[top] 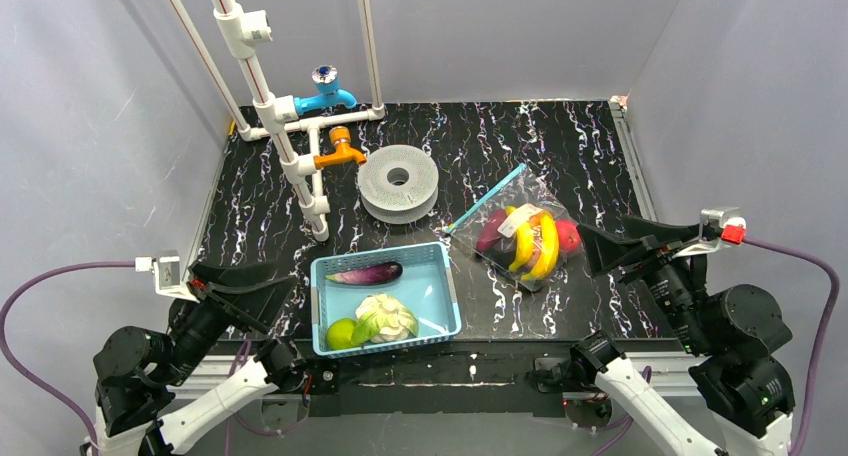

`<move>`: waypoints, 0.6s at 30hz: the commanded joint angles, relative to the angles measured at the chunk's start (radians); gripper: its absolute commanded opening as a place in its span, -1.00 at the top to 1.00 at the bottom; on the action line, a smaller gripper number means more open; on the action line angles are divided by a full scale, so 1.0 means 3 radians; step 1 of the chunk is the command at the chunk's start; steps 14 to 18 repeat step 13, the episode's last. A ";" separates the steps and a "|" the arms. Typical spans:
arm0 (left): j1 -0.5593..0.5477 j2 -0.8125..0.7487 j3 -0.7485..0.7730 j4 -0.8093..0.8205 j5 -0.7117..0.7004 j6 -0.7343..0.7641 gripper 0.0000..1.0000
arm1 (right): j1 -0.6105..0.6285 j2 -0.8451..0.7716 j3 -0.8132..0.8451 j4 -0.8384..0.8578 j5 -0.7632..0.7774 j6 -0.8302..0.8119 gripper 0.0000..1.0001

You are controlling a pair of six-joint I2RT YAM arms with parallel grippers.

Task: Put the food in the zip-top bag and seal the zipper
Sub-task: Reset both arms

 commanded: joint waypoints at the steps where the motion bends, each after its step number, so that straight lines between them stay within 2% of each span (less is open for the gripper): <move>1: 0.0012 -0.0022 0.0173 -0.0084 -0.0198 0.0083 -0.86 | -0.0016 -0.0069 0.0240 -0.0287 0.0417 0.0165 -0.97; 9: 0.0013 -0.0018 0.0177 -0.0135 -0.0259 0.0090 -0.87 | -0.0016 -0.0065 0.0221 -0.0304 0.0669 0.0247 -0.97; 13: 0.0011 0.0017 0.0178 -0.0135 -0.0249 0.0074 -0.87 | -0.0016 -0.0031 0.0237 -0.0287 0.0464 0.0078 -0.97; 18: 0.0011 0.0017 0.0178 -0.0135 -0.0249 0.0074 -0.87 | -0.0016 -0.0031 0.0237 -0.0287 0.0464 0.0078 -0.97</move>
